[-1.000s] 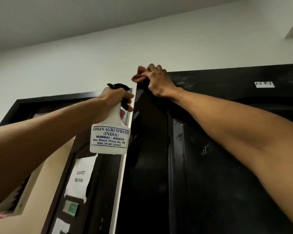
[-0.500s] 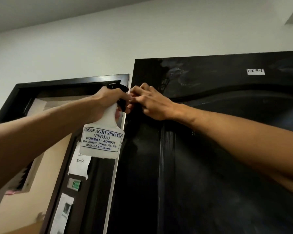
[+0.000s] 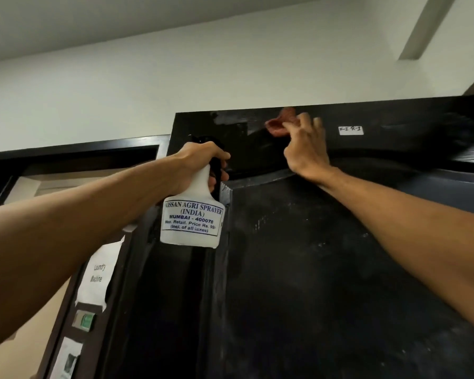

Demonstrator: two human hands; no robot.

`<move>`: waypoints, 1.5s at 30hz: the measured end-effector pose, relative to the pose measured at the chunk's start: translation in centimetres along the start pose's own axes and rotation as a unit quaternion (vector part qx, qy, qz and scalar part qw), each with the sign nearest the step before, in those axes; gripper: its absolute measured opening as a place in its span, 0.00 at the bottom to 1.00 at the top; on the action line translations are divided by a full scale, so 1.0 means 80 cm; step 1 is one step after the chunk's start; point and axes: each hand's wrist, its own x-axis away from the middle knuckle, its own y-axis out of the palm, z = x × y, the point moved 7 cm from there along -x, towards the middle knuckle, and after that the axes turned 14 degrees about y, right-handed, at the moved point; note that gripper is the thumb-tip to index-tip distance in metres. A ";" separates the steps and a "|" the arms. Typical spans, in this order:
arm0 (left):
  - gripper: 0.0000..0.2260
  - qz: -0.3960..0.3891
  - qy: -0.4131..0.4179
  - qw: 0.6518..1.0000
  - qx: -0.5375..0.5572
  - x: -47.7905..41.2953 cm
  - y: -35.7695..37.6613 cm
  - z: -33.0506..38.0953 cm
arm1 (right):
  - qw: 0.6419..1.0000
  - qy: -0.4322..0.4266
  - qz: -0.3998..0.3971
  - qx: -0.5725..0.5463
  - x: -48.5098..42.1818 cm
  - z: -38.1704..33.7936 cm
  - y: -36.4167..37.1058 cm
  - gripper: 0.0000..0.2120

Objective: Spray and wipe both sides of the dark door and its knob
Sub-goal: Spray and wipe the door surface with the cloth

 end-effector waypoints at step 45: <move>0.12 0.041 -0.045 0.997 -0.054 0.020 -0.071 -0.010 | 0.968 -0.226 -0.105 0.010 0.068 -0.162 0.061 0.24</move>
